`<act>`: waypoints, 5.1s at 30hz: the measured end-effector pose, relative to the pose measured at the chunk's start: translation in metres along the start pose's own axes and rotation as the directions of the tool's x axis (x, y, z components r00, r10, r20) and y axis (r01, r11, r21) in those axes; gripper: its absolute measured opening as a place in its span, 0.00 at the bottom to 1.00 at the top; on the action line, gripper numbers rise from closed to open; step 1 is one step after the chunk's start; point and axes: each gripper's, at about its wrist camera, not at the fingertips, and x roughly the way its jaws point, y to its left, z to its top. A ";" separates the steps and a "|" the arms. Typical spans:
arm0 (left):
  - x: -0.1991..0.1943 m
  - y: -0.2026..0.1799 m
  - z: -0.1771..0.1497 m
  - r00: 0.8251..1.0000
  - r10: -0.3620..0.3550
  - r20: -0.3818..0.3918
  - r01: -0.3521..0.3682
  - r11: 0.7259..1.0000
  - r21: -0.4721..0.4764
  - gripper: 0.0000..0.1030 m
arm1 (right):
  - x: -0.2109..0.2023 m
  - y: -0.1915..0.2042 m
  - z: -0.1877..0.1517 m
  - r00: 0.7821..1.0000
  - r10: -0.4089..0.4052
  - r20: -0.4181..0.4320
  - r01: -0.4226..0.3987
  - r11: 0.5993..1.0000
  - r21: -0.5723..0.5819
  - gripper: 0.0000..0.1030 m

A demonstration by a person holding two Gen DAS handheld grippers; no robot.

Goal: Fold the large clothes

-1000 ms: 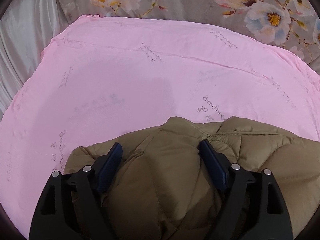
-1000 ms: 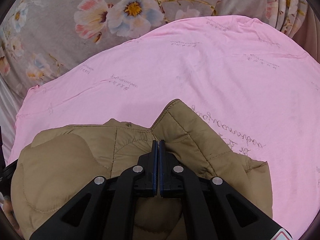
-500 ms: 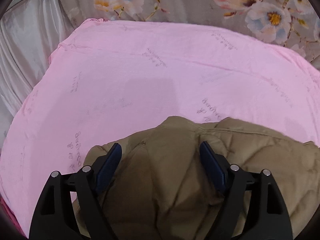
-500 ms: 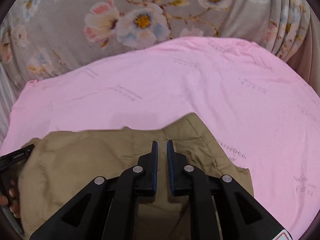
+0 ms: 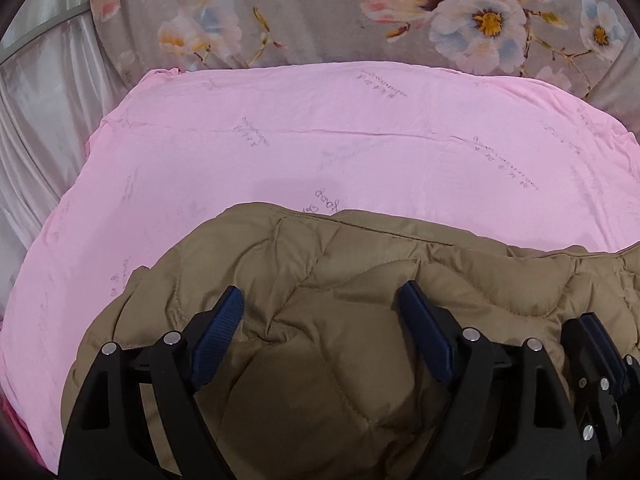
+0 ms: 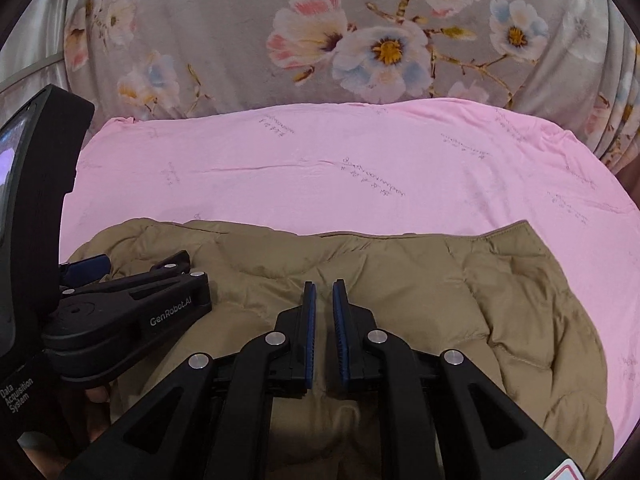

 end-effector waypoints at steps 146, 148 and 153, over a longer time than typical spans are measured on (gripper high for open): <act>-0.233 -0.099 -0.086 0.798 -0.601 -0.046 0.595 0.773 0.218 0.14 | -0.207 -0.071 -0.168 0.985 0.171 0.028 -0.173 0.963 0.208 0.14; -0.224 -0.121 -0.100 0.799 -0.594 -0.098 0.598 0.764 0.244 0.14 | -0.210 -0.084 -0.174 0.988 0.153 0.027 -0.155 0.961 0.231 0.14; -0.205 -0.155 -0.129 0.813 -0.558 -0.168 0.582 0.758 0.294 0.15 | -0.216 -0.107 -0.191 0.995 0.097 0.002 -0.095 0.964 0.248 0.14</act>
